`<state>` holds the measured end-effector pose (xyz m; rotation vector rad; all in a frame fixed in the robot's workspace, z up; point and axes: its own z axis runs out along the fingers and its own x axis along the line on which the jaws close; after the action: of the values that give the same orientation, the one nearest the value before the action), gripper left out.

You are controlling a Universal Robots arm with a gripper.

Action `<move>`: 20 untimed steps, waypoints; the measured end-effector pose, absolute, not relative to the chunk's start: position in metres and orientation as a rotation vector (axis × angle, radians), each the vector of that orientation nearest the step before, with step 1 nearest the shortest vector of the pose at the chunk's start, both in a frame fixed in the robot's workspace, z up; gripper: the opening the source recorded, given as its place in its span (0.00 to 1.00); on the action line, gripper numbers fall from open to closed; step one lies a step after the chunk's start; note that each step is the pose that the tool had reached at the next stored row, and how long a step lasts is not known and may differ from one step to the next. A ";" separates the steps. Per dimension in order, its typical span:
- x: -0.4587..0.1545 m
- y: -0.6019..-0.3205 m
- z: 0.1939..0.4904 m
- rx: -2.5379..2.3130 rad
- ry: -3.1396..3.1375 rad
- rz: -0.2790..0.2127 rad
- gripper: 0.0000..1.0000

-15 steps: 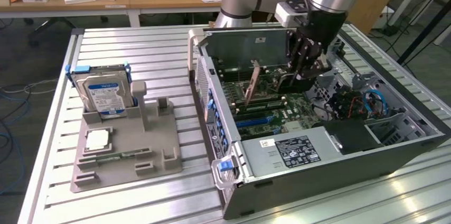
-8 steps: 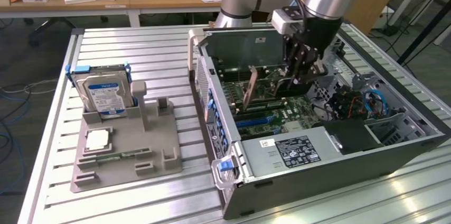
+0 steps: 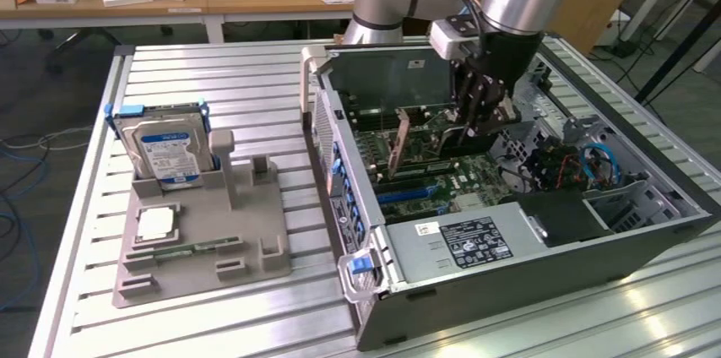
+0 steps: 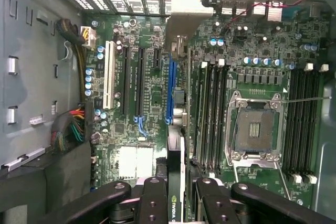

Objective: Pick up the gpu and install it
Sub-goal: 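Insert the gpu into the slot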

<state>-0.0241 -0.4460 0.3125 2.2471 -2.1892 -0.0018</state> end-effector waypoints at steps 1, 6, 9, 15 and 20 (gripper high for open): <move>-0.024 -0.446 0.312 2.246 -2.191 -0.002 0.26; -0.027 -0.446 0.305 2.215 -2.223 0.000 0.26; -0.028 -0.446 0.302 2.185 -2.253 0.001 0.26; -0.029 -0.446 0.301 2.184 -2.255 0.001 0.26; -0.030 -0.448 0.298 2.184 -2.255 0.001 0.26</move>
<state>-0.0298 -0.4484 0.2980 2.1839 -2.2546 0.0012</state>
